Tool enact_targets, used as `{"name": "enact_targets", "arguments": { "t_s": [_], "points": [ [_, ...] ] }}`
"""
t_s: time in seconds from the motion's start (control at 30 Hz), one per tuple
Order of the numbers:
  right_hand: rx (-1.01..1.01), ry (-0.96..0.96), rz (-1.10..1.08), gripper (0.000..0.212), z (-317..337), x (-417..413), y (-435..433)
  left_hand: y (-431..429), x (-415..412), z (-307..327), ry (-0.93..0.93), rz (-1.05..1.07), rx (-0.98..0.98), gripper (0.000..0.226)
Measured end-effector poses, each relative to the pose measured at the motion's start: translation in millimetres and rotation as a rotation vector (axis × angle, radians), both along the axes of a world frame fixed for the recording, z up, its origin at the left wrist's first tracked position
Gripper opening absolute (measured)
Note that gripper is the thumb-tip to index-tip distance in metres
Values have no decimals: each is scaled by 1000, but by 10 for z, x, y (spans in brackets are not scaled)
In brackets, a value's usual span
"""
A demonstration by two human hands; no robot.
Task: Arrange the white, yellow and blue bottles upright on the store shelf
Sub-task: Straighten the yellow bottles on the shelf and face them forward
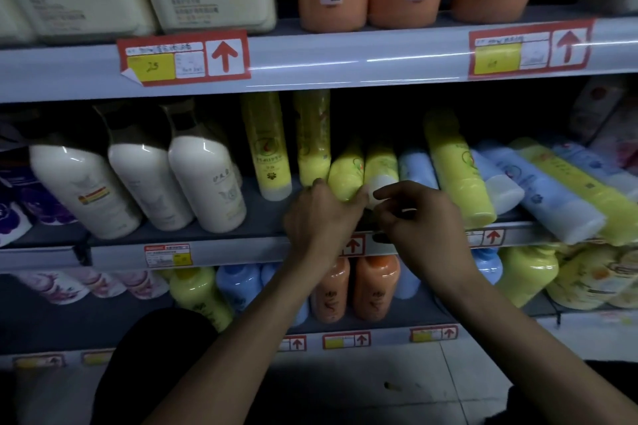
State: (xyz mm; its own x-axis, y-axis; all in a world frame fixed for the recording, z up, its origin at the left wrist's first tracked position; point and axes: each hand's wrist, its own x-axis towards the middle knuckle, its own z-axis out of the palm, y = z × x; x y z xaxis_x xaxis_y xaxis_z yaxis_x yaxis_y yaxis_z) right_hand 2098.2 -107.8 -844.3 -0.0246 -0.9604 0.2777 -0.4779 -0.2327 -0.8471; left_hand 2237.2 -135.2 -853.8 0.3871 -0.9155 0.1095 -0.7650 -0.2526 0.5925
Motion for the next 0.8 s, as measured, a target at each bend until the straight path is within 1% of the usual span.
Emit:
{"name": "enact_targets", "arguments": {
  "t_s": [0.1, 0.2, 0.27, 0.37, 0.43, 0.5, 0.57, 0.63, 0.67, 0.7, 0.73, 0.8],
  "points": [
    [43, -41, -4, 19, -27, -11, -28, -61, 9, 50, 115, 32, 45, 52],
    [71, -62, -4, 19, -38, -36, -53, -28, 49, 12, 189, 41, -16, 53],
    [99, -75, 7, 17, -45, -49, -64, 47, 78, 0, 291, 23, -64, 51],
    [140, -89, 27, 14, -45, -35, -72, 213, 186, 26, 447, -7, -77, 49],
    [173, -85, 34, 18, -33, -19, -61, 323, 280, 53, 613, -21, -89, 47],
    [219, -135, 55, 21, -47, -4, -52, 472, 323, 121, 787, -41, -84, 40],
    [246, -161, 73, 19, -50, 24, -26, 602, 368, 158, 856, -86, -75, 35],
    [242, -152, 73, 17, -75, 62, -8, 698, 418, 188, 906, -135, -73, 40],
    [214, -152, 70, 15, -80, 88, 11, 729, 448, 197, 926, -156, -70, 42],
    [147, -124, 53, 23, -89, 106, 29, 764, 477, 211, 939, -167, -58, 45],
    [24, -50, 32, 38, -92, 109, 46, 789, 508, 205, 947, -173, -40, 47],
    [-270, 247, -10, 69, -112, 112, 57, 842, 569, 211, 964, -195, -39, 49]
  ]
}}
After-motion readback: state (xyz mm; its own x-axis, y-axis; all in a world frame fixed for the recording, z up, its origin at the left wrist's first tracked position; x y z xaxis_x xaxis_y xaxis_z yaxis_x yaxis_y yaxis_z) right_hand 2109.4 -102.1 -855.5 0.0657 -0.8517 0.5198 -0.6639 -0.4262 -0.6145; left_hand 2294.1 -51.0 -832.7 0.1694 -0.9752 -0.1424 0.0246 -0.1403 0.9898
